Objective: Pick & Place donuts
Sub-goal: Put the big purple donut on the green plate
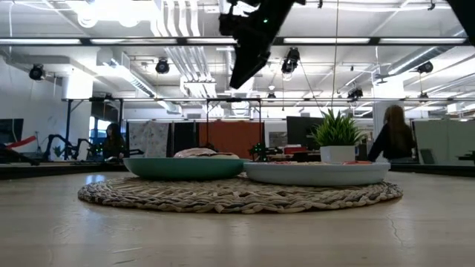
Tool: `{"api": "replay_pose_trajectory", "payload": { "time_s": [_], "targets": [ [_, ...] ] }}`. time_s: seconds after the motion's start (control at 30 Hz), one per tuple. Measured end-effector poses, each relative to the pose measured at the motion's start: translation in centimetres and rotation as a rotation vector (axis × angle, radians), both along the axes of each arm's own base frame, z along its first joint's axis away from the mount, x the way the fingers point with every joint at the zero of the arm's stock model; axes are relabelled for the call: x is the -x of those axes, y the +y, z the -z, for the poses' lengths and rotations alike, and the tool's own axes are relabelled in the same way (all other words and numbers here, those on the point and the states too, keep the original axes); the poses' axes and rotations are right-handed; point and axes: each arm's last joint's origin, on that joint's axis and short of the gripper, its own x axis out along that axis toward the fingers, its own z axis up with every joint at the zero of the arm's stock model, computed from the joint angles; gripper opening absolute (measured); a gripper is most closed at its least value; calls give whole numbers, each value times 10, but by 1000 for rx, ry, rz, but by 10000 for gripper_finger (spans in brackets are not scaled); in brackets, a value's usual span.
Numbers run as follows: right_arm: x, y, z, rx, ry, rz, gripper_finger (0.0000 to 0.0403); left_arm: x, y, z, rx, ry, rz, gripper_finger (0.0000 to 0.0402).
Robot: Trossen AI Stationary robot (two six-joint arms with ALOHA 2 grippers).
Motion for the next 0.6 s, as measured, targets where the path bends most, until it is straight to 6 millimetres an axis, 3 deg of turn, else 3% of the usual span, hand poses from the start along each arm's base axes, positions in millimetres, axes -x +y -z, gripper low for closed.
{"api": "replay_pose_trajectory", "payload": {
  "time_s": [0.23,0.47,0.6],
  "targets": [
    [27,5,9,27,-9,29,240,11,-4,8,23,7,-121,150],
    [43,17,23,22,-4,29,241,11,5,12,-96,98,30,181],
    [47,25,24,21,-1,13,240,13,9,20,-76,189,42,183]
  ]
}}
